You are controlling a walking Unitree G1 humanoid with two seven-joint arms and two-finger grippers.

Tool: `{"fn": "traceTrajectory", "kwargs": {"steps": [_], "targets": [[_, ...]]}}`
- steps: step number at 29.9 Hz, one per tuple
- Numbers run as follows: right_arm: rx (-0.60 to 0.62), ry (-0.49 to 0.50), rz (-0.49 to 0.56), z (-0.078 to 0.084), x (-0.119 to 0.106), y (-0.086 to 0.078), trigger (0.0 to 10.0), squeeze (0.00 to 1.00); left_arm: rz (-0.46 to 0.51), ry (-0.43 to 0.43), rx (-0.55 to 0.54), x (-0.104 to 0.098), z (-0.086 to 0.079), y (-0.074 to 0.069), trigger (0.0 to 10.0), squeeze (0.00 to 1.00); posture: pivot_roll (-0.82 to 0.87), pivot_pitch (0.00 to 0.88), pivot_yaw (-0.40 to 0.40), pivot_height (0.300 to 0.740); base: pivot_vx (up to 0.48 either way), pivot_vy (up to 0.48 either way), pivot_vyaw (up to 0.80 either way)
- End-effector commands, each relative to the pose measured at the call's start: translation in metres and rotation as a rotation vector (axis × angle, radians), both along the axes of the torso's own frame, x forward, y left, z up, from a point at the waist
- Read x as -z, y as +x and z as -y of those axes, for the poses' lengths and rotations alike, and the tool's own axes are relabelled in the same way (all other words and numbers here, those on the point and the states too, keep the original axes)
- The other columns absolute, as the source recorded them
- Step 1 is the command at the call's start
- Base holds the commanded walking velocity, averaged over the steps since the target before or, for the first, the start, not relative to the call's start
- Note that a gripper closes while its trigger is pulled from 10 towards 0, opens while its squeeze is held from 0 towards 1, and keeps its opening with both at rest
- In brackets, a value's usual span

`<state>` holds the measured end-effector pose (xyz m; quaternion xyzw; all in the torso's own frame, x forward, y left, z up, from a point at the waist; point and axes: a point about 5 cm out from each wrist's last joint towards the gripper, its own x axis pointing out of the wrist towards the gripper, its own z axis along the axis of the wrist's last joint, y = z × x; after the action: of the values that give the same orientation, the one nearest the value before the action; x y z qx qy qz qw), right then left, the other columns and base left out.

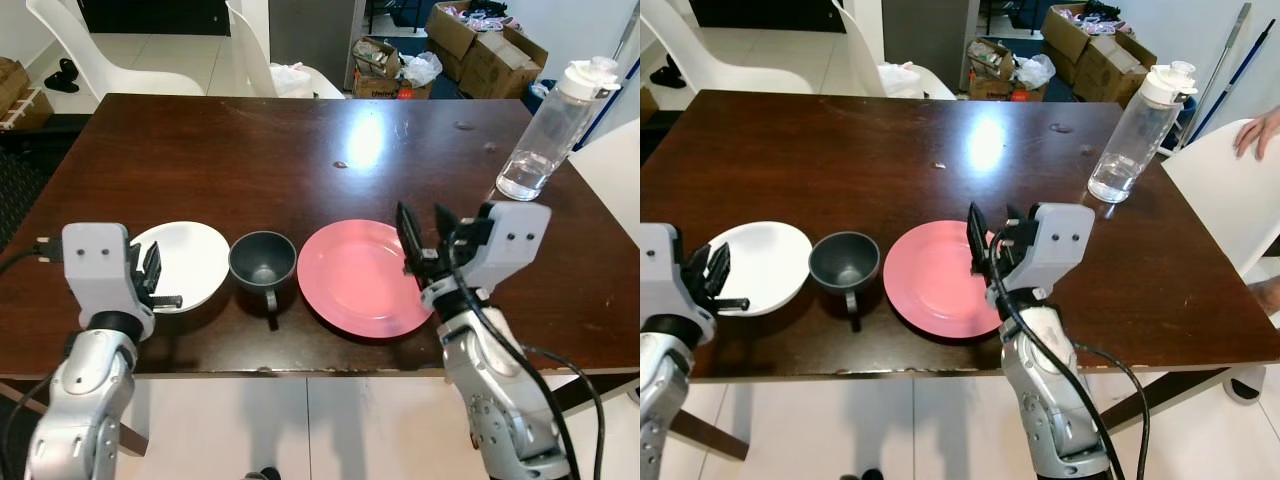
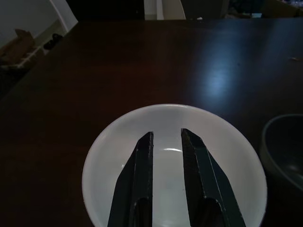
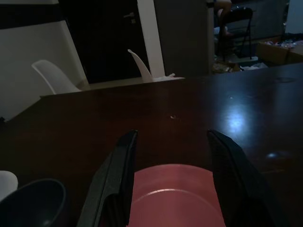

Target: Setting the table

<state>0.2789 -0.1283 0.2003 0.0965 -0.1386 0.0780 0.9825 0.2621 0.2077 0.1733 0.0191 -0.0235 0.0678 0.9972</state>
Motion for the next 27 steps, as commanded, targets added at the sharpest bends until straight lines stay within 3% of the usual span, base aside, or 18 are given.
{"fn": "traceTrajectory", "kwargs": {"steps": [1,6,27], "targets": [[0.014,-0.005,-0.005,0.0027,0.0032,-0.0009,10.0,0.0,-0.014,0.007,-0.01,0.005,0.0,-0.0012,10.0,0.0,-0.03,0.059,0.046,0.74,0.0,0.0,0.0],[0.017,-0.011,-0.007,0.0027,0.0052,-0.0011,10.0,0.0,-0.011,0.009,-0.008,0.0058,0.002,-0.0014,10.0,0.0,-0.03,0.059,0.045,0.74,0.0,0.0,0.0],[0.02,-0.019,-0.021,0.0011,0.0116,-0.0002,10.0,0.0,0.003,0.022,0.002,0.0063,0.0034,-0.0013,10.0,0.0,-0.03,0.065,0.048,0.74,-0.452,0.0,0.0]]}}
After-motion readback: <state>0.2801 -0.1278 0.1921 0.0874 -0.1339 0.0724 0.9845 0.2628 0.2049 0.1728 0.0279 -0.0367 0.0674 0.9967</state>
